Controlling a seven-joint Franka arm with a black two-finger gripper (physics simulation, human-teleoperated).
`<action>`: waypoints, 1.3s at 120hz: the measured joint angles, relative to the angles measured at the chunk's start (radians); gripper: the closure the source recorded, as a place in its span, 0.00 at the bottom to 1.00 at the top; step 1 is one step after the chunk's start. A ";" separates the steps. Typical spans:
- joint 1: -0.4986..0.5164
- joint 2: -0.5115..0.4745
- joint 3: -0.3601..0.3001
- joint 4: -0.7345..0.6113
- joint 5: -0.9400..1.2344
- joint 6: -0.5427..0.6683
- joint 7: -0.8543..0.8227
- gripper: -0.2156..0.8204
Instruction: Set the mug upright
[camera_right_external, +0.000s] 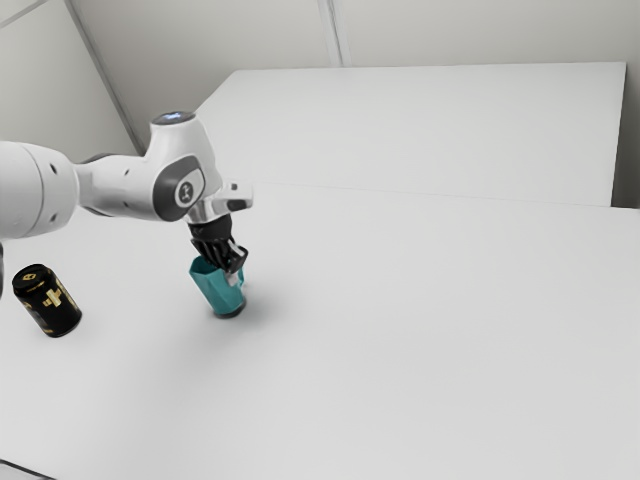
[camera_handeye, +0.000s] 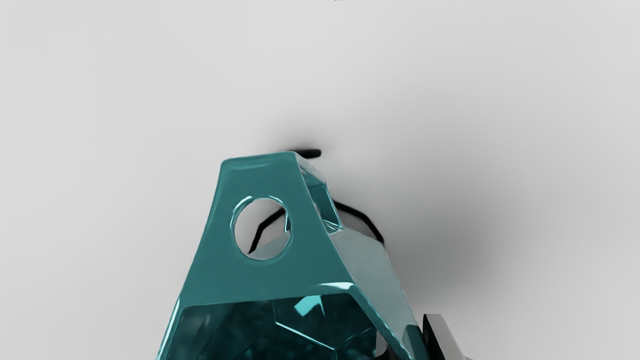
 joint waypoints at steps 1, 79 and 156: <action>0.000 0.000 0.000 0.000 0.000 0.001 -0.002 0.96; -0.015 -0.124 -0.023 0.134 -0.030 -0.146 -0.072 0.26; -0.060 -0.144 -0.030 0.402 -0.031 -0.514 -0.120 0.21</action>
